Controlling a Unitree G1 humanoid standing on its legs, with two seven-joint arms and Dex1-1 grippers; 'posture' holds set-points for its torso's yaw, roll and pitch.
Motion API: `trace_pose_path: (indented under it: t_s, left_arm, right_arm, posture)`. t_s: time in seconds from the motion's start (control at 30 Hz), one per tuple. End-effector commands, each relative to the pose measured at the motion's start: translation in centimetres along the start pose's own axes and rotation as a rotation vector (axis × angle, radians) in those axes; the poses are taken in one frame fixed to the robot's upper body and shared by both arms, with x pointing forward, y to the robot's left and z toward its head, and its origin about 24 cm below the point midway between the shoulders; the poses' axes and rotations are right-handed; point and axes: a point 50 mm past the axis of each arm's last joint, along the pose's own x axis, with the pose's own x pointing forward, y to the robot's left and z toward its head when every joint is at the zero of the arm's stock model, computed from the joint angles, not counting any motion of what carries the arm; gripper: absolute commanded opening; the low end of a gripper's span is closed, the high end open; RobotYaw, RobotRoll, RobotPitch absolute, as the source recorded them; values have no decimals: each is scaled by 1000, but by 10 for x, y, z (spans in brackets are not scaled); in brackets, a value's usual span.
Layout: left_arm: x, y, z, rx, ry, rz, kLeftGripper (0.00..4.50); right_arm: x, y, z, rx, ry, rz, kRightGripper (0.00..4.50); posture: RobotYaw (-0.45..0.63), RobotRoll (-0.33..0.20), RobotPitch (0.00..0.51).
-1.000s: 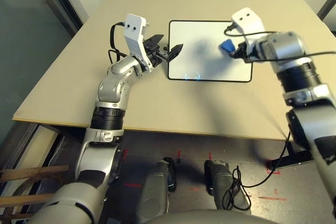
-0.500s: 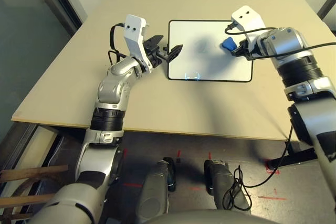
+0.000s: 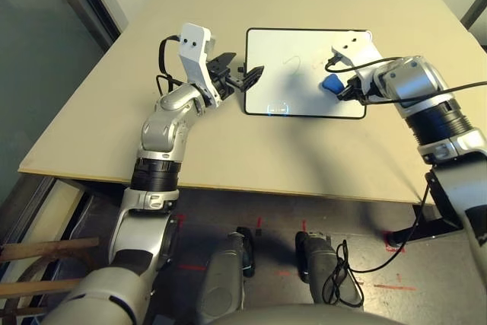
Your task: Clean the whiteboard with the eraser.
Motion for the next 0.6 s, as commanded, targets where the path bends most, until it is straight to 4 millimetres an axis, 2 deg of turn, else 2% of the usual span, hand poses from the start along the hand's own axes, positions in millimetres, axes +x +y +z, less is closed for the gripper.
trace_pose_path:
  t_s: [0.03,0.1,0.17,0.43,0.5,0.6]
  left_arm:
    - [0,-2,-1,-2,2,-10,4500]
    - [1,-2,-1,-2,2,-9,4500]
    - [0,-2,-1,-3,1,-8,4500]
    - [0,-3,-2,-6,1,-9,4500]
    - [-1,-2,-2,-5,1,-8,4500]
    - [0,-3,-2,-4,1,-12,4500]
  right_arm:
    - [-5,-9,18,18,-64,-52,526]
    - [-6,-6,24,18,-78,-46,525]
    - [-2,3,22,6,-61,-13,525]
    - [8,47,-8,-53,46,128,524]
    - [7,46,-10,-52,48,126,524]
    - [4,25,2,-20,6,59,518]
  posture:
    - [44,0,209]
    - [44,0,208]
    - [45,0,207]
    - [47,0,207]
    - [47,0,207]
    - [46,0,209]
